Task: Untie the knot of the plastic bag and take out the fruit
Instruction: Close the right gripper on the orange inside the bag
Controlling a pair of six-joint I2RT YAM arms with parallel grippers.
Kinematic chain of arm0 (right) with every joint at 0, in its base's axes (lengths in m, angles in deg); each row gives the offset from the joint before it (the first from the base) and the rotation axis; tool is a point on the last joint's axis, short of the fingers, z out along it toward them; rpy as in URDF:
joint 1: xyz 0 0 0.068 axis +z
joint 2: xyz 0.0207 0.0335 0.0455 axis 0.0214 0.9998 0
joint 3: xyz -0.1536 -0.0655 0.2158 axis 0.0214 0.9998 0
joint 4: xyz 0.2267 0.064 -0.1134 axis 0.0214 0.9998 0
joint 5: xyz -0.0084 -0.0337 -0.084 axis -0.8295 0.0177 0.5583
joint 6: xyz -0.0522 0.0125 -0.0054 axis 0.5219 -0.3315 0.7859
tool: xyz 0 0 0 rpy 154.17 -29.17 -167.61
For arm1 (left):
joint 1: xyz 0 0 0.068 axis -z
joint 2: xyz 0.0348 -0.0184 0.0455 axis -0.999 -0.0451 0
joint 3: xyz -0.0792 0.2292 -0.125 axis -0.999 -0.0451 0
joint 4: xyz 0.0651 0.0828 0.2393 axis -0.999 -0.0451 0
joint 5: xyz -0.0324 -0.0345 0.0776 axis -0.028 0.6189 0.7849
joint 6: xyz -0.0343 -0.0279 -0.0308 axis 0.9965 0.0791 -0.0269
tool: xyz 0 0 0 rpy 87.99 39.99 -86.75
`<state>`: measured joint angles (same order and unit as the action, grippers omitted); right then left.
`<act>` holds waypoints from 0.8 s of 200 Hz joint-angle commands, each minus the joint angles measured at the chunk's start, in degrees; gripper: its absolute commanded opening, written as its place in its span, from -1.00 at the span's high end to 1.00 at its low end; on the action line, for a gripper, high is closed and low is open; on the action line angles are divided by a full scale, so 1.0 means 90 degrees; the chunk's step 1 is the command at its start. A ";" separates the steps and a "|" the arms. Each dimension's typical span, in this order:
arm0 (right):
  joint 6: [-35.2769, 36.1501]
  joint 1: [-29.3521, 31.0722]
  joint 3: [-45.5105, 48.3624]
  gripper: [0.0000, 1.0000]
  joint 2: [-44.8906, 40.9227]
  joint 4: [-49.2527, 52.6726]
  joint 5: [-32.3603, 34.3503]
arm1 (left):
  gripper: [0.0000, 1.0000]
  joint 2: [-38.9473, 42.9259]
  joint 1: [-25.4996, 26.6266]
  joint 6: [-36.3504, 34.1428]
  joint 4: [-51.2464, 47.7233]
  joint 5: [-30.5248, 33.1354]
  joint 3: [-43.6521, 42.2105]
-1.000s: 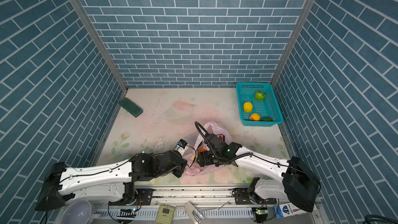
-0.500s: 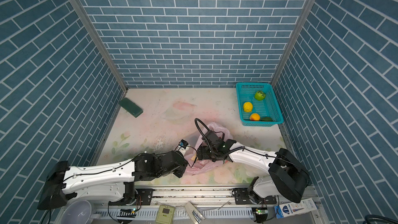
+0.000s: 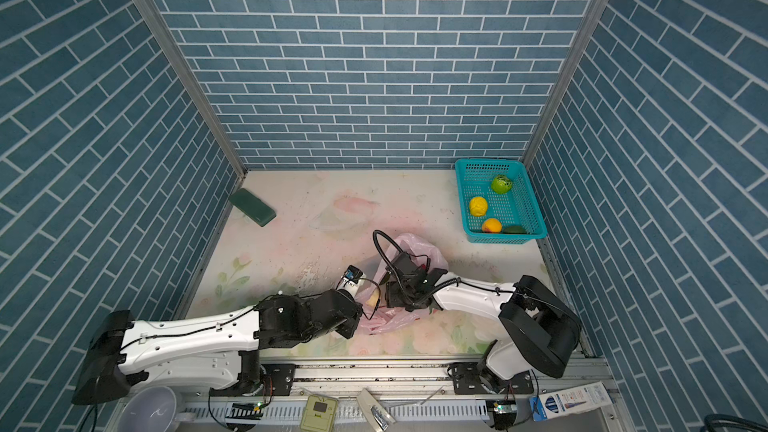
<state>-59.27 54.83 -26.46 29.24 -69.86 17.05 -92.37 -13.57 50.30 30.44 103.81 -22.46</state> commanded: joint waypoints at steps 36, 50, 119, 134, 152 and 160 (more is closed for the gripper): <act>0.0136 -0.0009 0.0218 -0.03 -0.0455 0.0002 -0.0230 | 1.00 0.0310 0.0028 -0.0212 0.0197 0.0553 0.0237; 0.0266 -0.0009 0.0272 -0.02 -0.0580 -0.0103 -0.0337 | 1.00 0.0279 0.0034 -0.0234 0.0234 0.0525 0.0261; 0.0694 0.0064 0.0017 0.02 -0.1079 0.0244 -0.0942 | 1.00 0.0197 0.0028 -0.0252 0.0392 0.0523 0.0165; 0.0766 0.0084 -0.0084 0.03 -0.1200 0.0453 -0.0942 | 1.00 0.0208 0.0028 -0.0252 0.0377 0.0542 0.0131; 0.0816 0.0099 -0.0168 0.03 -0.1414 0.0669 -0.0933 | 1.00 0.0213 0.0028 -0.0257 0.0351 0.0553 0.0079; 0.0835 0.0099 -0.0202 0.03 -0.1519 0.0760 -0.0924 | 1.00 0.0215 0.0028 -0.0243 0.0352 0.0553 0.0059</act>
<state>-54.09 55.35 -25.25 18.66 -67.22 9.29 -90.29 -13.57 48.58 33.58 107.70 -21.46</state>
